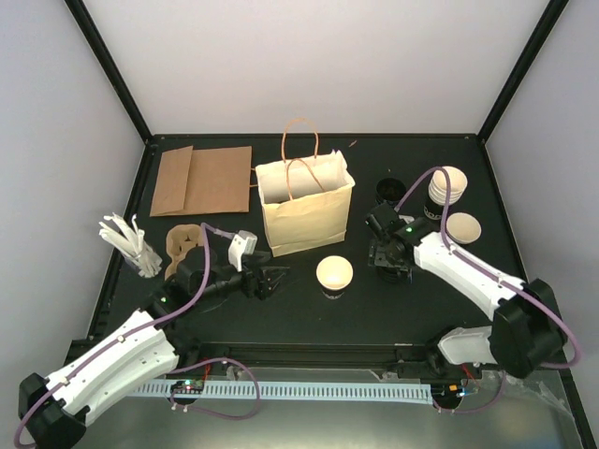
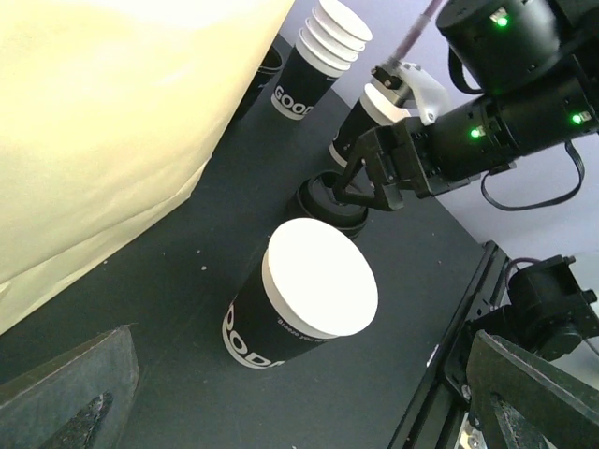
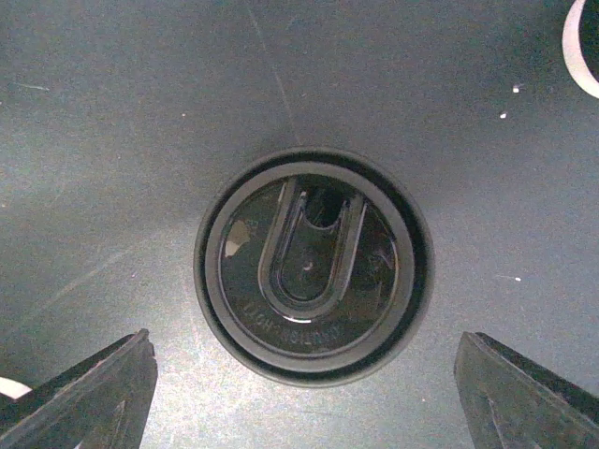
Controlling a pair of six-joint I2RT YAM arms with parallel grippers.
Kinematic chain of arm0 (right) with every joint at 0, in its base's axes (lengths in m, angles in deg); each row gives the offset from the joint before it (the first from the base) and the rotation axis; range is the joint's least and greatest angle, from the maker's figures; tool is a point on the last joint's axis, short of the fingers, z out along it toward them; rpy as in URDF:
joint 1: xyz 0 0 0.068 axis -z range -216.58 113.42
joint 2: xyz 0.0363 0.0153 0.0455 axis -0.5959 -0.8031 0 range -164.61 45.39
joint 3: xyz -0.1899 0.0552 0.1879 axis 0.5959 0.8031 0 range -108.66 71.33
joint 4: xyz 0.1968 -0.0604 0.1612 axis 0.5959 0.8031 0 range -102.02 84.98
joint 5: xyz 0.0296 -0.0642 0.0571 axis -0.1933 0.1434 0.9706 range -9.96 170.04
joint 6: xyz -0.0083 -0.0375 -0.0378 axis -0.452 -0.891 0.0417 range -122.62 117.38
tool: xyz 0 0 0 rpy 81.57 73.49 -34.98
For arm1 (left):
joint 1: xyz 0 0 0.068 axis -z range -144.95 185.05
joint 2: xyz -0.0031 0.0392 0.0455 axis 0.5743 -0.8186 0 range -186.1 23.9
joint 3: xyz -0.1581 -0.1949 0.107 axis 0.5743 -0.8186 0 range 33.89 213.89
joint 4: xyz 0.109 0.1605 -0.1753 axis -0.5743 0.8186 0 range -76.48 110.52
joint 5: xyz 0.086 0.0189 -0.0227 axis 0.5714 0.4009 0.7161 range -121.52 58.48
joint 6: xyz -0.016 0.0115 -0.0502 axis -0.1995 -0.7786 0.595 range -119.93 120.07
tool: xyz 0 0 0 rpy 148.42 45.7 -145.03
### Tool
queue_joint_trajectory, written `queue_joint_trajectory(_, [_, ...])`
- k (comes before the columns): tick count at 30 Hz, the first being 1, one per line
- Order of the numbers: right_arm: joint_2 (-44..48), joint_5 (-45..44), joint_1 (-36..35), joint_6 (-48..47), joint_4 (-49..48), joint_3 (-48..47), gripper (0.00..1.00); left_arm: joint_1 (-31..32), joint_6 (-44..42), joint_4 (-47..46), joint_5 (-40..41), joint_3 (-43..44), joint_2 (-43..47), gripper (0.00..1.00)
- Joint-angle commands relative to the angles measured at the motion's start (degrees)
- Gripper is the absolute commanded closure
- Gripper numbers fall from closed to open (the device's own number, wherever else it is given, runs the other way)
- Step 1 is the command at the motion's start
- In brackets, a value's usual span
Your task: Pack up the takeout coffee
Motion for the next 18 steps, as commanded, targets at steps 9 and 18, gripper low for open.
queue_joint_trajectory(9, [-8.0,1.2,4.0,-4.0,0.5,-4.3,0.14,-0.2,-0.2,-1.3,-0.6,-0.8,1.4,0.01])
queue_joint_trajectory(18, [-10.6,1.3,4.3,-4.6,0.0,-4.8,0.15,-0.2,-0.6,-1.3,-0.4,-0.9,1.3,0.01])
